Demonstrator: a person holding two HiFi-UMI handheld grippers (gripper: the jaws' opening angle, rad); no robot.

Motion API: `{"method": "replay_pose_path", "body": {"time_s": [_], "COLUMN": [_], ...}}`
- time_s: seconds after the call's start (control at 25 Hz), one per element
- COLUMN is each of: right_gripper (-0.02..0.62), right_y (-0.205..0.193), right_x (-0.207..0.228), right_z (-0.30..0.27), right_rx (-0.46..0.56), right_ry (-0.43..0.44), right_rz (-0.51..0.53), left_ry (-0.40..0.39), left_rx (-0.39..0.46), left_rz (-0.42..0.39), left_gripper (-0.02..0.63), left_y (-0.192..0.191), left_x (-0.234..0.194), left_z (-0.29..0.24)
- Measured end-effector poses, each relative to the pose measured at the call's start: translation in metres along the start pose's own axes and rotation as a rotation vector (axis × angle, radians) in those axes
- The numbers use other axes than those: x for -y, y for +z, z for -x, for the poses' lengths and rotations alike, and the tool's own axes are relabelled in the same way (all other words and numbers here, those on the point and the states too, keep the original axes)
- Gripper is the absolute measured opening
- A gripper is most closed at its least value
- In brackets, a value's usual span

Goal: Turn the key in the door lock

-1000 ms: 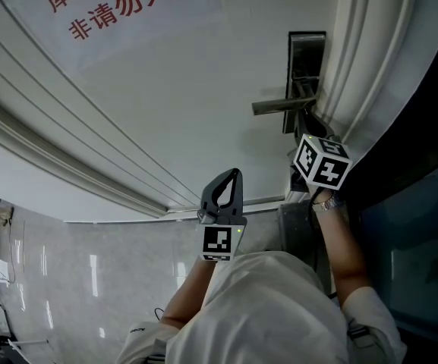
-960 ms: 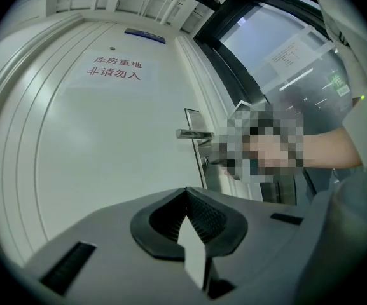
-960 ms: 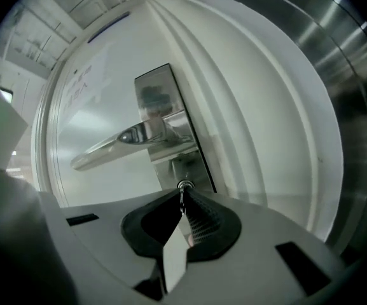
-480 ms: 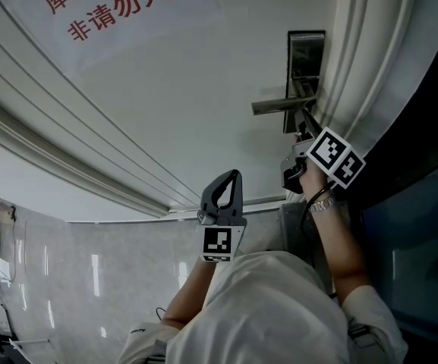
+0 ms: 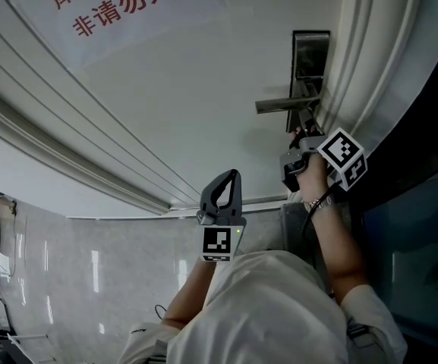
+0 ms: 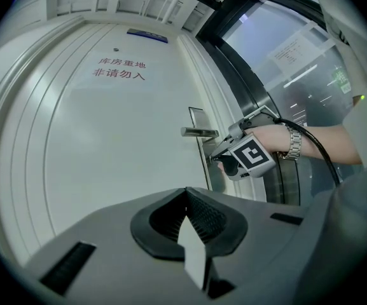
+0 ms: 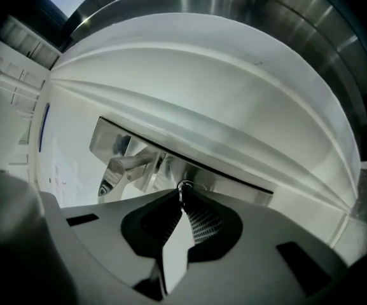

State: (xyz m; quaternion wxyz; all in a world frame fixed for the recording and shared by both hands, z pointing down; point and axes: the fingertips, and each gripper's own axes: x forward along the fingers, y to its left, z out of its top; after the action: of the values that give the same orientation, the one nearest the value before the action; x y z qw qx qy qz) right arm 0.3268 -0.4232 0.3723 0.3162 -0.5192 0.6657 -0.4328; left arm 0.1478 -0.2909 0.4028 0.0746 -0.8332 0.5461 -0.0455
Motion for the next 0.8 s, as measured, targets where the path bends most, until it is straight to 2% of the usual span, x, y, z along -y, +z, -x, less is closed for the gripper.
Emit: {"method": "replay_pose_path", "body": {"time_s": [0.2, 0.6, 0.68, 0.8], "right_gripper": [0.017, 0.124, 0.135, 0.141], "right_y": [-0.001, -0.021, -0.023, -0.023], "right_x": [-0.002, -0.002, -0.002, -0.004], "right_z": [0.000, 0.013, 0.015, 0.018], "right_rx": [-0.040, -0.168, -0.182, -0.190], "right_ry": [0.019, 0.052, 0.050, 0.020], "right_rz": [0.137, 0.517, 0.630, 0.871], "left_ry": [0.001, -0.029, -0.036, -0.048], "left_rx": [-0.002, -0.002, 0.000, 0.005], "left_rz": [0.001, 0.008, 0.011, 0.012], "left_gripper": [0.009, 0.009, 0.009, 0.009], "left_y": [-0.001, -0.003, -0.002, -0.001], "left_x": [0.001, 0.013, 0.016, 0.021], "left_z": [0.002, -0.002, -0.003, -0.005]}}
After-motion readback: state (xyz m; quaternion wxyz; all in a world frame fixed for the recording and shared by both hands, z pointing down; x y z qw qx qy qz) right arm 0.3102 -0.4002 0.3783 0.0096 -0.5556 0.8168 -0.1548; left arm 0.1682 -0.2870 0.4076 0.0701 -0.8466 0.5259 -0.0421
